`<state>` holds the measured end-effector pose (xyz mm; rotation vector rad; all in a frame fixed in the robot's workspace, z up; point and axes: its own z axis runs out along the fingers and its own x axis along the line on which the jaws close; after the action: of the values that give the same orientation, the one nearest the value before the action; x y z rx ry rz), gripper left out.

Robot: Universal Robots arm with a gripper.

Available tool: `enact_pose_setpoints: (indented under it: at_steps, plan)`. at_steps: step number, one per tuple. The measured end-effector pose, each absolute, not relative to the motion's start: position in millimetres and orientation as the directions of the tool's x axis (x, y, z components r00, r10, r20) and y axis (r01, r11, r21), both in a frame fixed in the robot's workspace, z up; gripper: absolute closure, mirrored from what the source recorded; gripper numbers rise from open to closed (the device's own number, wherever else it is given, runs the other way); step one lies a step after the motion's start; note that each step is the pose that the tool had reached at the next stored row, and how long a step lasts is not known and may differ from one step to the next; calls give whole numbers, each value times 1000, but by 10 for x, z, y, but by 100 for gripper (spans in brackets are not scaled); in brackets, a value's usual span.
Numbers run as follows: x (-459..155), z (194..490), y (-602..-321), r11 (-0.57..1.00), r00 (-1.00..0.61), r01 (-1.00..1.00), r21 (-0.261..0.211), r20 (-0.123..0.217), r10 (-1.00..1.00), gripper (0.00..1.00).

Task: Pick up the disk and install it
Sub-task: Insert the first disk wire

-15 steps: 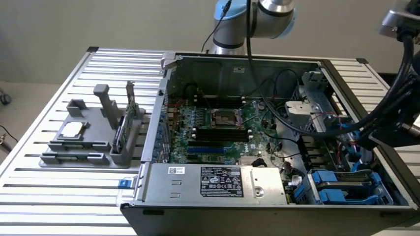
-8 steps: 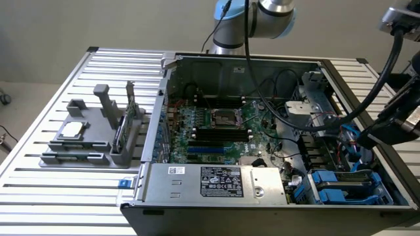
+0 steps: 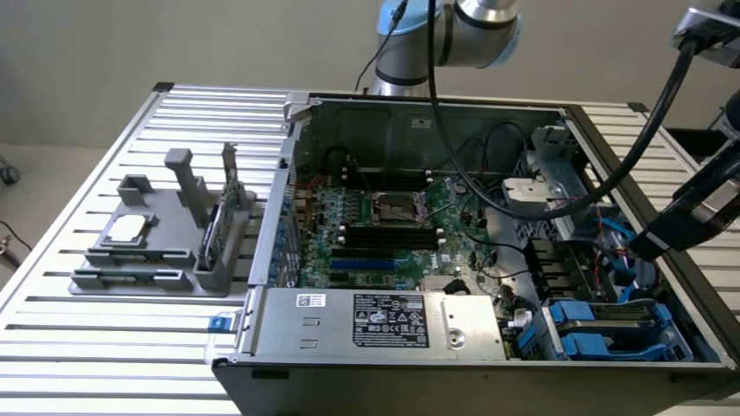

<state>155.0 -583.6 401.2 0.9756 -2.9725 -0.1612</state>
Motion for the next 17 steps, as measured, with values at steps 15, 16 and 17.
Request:
enact_pose_setpoints:
  at_steps: [15,16,17]
  plan:
    - [1550,4010,-5837,931,-936,-352,100,-24,-352,74]
    - [1551,4010,-5837,933,-939,-345,100,-23,-344,74]
    - [1553,4010,-5837,933,-939,-345,101,-23,-344,74]
